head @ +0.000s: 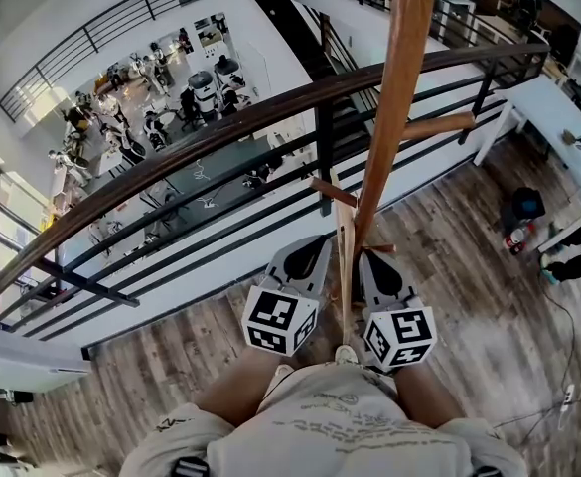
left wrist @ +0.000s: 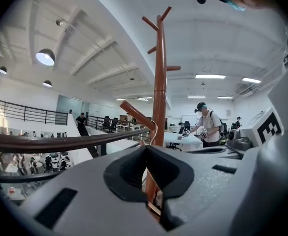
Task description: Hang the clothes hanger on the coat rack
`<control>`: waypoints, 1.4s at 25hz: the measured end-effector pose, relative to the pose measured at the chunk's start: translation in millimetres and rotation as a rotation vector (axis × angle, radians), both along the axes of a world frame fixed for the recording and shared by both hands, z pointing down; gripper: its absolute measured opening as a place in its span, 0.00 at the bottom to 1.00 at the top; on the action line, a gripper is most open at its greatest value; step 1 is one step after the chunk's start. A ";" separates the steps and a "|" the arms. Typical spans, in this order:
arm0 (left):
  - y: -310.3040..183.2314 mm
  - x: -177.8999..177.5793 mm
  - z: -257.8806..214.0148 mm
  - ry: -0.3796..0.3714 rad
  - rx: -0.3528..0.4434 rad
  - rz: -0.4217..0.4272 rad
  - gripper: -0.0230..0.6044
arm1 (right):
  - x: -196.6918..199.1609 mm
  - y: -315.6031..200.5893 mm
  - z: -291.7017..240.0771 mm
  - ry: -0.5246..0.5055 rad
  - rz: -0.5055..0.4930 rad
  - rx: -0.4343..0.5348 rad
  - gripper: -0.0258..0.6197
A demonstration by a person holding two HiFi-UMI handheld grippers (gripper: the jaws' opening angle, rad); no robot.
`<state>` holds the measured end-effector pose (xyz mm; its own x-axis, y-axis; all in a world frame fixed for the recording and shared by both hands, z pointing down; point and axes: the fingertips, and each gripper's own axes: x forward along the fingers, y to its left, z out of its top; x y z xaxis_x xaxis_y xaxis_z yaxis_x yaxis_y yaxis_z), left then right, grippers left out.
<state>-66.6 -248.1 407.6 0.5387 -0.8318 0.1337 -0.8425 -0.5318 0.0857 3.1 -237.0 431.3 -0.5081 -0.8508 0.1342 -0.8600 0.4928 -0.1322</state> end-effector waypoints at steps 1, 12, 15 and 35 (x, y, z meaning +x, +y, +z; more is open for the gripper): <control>0.1 -4.0 2.2 -0.006 -0.005 -0.015 0.04 | -0.9 0.3 -1.2 -0.003 -0.002 0.002 0.04; 4.0 -46.9 28.3 -0.037 -0.063 -0.158 0.04 | -9.3 3.3 -5.4 -0.021 -0.003 0.018 0.04; 6.1 -51.1 30.2 -0.041 -0.067 -0.166 0.04 | -13.8 5.2 -4.3 -0.003 -0.006 0.022 0.04; 5.7 -44.2 31.3 -0.059 -0.088 -0.171 0.04 | -10.5 1.7 -7.5 -0.009 -0.024 0.021 0.04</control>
<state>-110.9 -242.4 438.8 0.3794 -0.8944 0.2369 -0.9249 -0.3730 0.0732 -7.4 -235.3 423.8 -0.5292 -0.8411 0.1120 -0.8469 0.5156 -0.1296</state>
